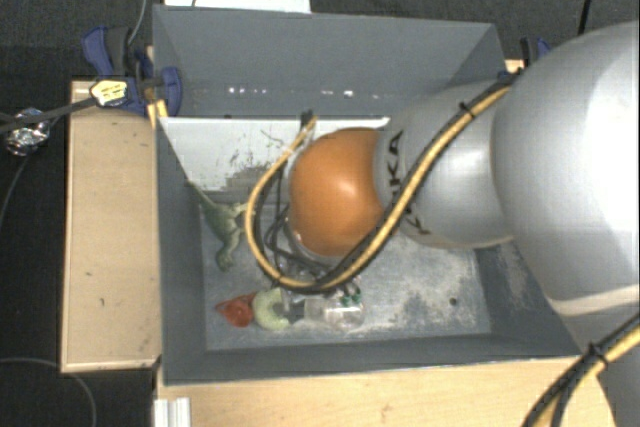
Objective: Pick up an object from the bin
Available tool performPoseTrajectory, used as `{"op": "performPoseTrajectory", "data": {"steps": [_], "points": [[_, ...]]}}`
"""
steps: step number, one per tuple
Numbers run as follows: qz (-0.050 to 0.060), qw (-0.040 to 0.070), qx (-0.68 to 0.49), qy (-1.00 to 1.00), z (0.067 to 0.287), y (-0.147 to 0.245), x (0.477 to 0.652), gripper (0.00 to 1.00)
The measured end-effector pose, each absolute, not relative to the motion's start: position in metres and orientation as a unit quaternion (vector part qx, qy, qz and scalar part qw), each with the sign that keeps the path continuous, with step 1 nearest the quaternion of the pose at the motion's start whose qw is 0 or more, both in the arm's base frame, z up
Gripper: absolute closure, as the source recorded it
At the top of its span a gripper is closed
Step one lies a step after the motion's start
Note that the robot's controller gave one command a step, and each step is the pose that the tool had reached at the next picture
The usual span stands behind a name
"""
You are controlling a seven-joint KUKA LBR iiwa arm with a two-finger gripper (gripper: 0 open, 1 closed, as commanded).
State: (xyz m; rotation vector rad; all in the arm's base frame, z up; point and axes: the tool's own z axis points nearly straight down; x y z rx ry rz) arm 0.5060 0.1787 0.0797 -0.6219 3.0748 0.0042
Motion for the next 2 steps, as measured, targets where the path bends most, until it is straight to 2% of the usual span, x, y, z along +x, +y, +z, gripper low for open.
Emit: {"op": "performPoseTrajectory", "data": {"steps": [1,2], "points": [[0.005,0.004,-0.216,0.976,0.0783,0.17,0.5084,1.0],[0.003,0.001,-0.212,0.977,0.0765,0.1688,0.5173,1.0]]}}
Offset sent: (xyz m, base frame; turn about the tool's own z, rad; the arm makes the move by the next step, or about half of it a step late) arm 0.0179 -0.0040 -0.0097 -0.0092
